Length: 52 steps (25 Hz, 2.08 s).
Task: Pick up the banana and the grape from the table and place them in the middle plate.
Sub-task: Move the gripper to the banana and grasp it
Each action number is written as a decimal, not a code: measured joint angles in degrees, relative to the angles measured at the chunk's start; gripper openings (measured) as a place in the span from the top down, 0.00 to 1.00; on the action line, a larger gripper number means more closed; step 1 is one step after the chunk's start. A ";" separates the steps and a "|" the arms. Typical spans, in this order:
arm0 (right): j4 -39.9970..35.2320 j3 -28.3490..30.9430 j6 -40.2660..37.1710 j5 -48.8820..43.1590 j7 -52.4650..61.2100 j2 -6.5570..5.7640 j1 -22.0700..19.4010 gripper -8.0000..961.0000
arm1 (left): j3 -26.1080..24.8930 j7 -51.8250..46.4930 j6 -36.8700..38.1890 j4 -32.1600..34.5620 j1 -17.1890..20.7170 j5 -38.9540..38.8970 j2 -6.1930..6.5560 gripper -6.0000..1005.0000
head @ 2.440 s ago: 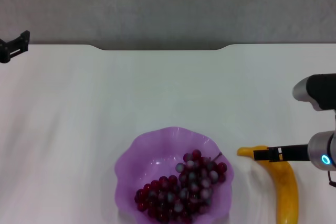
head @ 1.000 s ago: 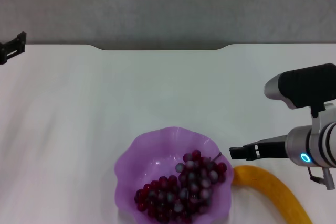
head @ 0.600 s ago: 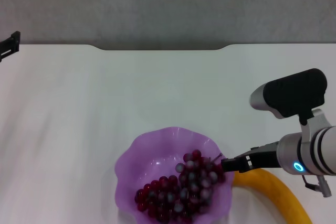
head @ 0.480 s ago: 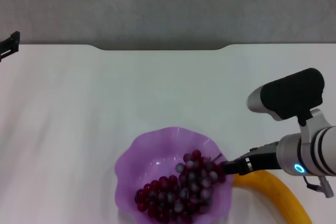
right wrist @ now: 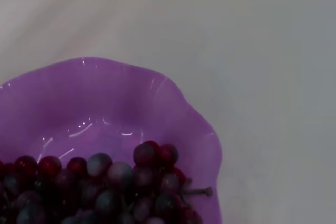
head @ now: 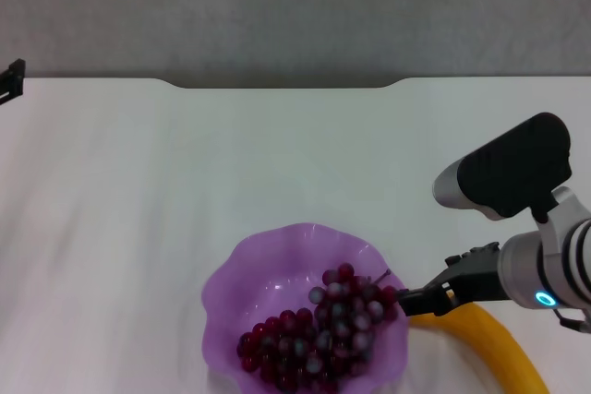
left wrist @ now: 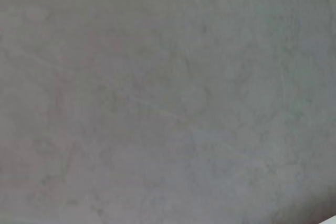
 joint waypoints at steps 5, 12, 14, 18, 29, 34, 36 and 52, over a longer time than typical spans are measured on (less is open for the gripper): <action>-1.93 0.37 2.82 -1.61 -1.49 0.00 -0.47 0.11 | -0.11 -0.09 0.00 0.00 0.16 0.00 -0.04 0.15; -3.59 0.23 6.25 -2.90 -4.33 0.00 -0.72 0.11 | -0.17 -0.50 0.00 0.01 0.87 0.00 -0.06 0.15; -5.26 0.42 7.75 -2.93 -5.66 0.00 -1.31 0.11 | -0.19 -0.84 0.00 0.01 1.03 0.01 -0.05 0.15; -6.94 0.72 10.13 -3.96 -6.83 0.00 -1.93 0.11 | -0.19 -0.94 0.00 0.01 1.06 0.05 -0.06 0.15; -4.84 1.56 12.12 -6.62 -6.85 0.00 -2.53 0.11 | -0.18 -1.11 0.00 -0.08 1.18 0.09 -0.06 0.15; -1.49 1.33 11.57 -6.60 -6.85 0.00 -1.33 0.11 | -0.18 -1.17 0.00 -0.34 1.20 0.09 -0.06 0.15; -0.53 1.21 11.21 -6.50 -6.85 0.00 -0.82 0.11 | -0.18 -1.20 0.00 -0.49 1.27 0.09 -0.06 0.15; 6.81 0.97 7.14 -5.83 -6.47 0.17 1.75 0.11 | 0.00 -1.22 0.00 -0.61 1.34 0.19 -0.05 0.15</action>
